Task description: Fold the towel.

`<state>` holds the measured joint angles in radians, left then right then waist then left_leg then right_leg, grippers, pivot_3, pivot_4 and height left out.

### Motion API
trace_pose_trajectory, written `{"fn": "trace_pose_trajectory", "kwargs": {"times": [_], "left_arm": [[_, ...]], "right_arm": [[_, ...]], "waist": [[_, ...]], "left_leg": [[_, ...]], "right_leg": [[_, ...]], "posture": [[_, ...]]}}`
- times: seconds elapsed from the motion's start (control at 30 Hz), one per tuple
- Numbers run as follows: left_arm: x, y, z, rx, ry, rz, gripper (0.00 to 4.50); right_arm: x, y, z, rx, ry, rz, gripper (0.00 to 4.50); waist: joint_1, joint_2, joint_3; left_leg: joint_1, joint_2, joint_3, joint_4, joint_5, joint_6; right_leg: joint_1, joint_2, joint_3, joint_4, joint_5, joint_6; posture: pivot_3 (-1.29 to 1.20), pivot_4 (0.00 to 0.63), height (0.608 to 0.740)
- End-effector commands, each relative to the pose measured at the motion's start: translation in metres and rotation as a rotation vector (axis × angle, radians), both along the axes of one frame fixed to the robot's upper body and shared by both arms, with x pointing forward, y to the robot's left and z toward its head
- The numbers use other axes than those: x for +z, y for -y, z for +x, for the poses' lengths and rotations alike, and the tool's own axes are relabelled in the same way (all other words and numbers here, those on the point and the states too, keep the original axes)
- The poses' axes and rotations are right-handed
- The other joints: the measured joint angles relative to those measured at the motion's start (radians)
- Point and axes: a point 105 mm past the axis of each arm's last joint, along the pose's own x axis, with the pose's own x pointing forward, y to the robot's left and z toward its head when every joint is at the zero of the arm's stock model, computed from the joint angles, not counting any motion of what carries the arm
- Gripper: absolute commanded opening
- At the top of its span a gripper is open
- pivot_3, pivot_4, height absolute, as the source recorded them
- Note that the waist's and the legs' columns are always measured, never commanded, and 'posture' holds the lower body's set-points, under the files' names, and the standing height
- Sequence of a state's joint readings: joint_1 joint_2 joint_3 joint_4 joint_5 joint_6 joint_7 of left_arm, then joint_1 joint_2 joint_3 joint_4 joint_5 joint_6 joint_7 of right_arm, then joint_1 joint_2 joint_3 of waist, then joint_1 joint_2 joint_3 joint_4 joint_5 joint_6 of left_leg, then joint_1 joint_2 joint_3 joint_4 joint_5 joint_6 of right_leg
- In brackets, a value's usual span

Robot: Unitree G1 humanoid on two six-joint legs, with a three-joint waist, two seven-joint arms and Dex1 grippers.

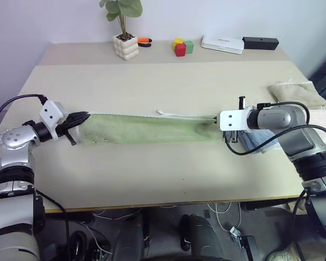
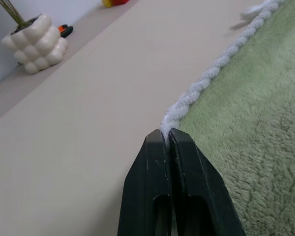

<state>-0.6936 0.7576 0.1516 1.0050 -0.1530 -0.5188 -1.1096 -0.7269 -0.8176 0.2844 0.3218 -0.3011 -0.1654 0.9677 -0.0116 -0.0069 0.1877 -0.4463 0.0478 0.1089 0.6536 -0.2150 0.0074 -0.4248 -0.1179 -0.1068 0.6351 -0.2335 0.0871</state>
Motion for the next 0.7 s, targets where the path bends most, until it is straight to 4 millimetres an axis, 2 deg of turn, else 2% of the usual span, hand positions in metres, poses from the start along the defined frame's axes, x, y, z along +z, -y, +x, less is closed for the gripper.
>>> {"fn": "trace_pose_trajectory", "kwargs": {"times": [0.03, 0.13, 0.37, 0.47, 0.53, 0.63, 0.7], "left_arm": [[0.007, -0.003, 0.006, 0.039, 0.027, 0.005, 0.0], [-0.005, 0.006, 0.009, 0.025, -0.008, 0.002, 0.0], [-0.012, 0.011, 0.009, -0.001, -0.063, -0.015, 0.0], [-0.007, 0.008, 0.012, 0.024, -0.055, -0.034, 0.75], [-0.006, 0.009, 0.013, 0.023, -0.057, -0.043, 1.62], [-0.004, 0.01, 0.014, 0.025, -0.042, -0.046, 3.22], [-0.002, 0.009, 0.015, 0.038, -0.025, -0.036, 4.27]], "right_arm": [[0.012, 0.001, 0.007, -0.017, 0.052, -0.005, 0.04], [0.009, -0.001, 0.013, -0.037, 0.06, -0.004, 0.04], [0.007, -0.002, 0.02, -0.067, 0.087, 0.012, 0.04], [0.003, -0.001, 0.021, -0.081, 0.086, 0.007, 0.0], [0.003, -0.002, 0.021, -0.081, 0.088, 0.011, 0.0], [0.006, -0.006, 0.024, -0.09, 0.108, 0.047, 0.0], [0.007, -0.008, 0.024, -0.09, 0.101, 0.064, 0.61]], "waist": [[-0.001, 0.0, 0.0], [0.0, 0.0, 0.0], [-0.001, 0.0, 0.0], [0.0, 0.0, 0.0], [-0.001, 0.0, 0.0], [-0.002, 0.0, 0.0], [-0.002, 0.0, 0.0]], "left_leg": [[0.0, 0.0, 0.0, 0.0, 0.0, 0.0], [0.0, 0.0, 0.0, 0.0, 0.0, 0.0], [0.0, 0.0, 0.0, 0.0, 0.0, 0.0], [0.0, 0.0, 0.0, 0.0, 0.0, 0.0], [0.0, 0.0, 0.0, 0.0, 0.0, 0.0], [0.0, 0.0, 0.0, 0.0, 0.0, -0.001], [0.0, 0.0, 0.0, 0.0, 0.0, -0.001]], "right_leg": [[0.0, 0.0, 0.0, 0.0, 0.0, 0.0], [0.0, 0.0, 0.0, 0.0, 0.0, 0.0], [0.0, 0.0, 0.0, 0.001, 0.0, 0.0], [0.0, 0.0, 0.0, 0.001, 0.0, 0.0], [0.0, 0.0, 0.0, 0.001, 0.0, 0.0], [0.0, 0.0, 0.0, 0.001, 0.0, 0.0], [0.0, 0.0, 0.0, 0.001, 0.0, 0.0]], "posture": [[0.0, 0.15, 0.74], [0.0, 0.15, 0.74], [0.0, 0.15, 0.74], [0.0, 0.15, 0.74], [0.0, 0.15, 0.74], [0.0, 0.15, 0.74], [0.0, 0.15, 0.74]]}}
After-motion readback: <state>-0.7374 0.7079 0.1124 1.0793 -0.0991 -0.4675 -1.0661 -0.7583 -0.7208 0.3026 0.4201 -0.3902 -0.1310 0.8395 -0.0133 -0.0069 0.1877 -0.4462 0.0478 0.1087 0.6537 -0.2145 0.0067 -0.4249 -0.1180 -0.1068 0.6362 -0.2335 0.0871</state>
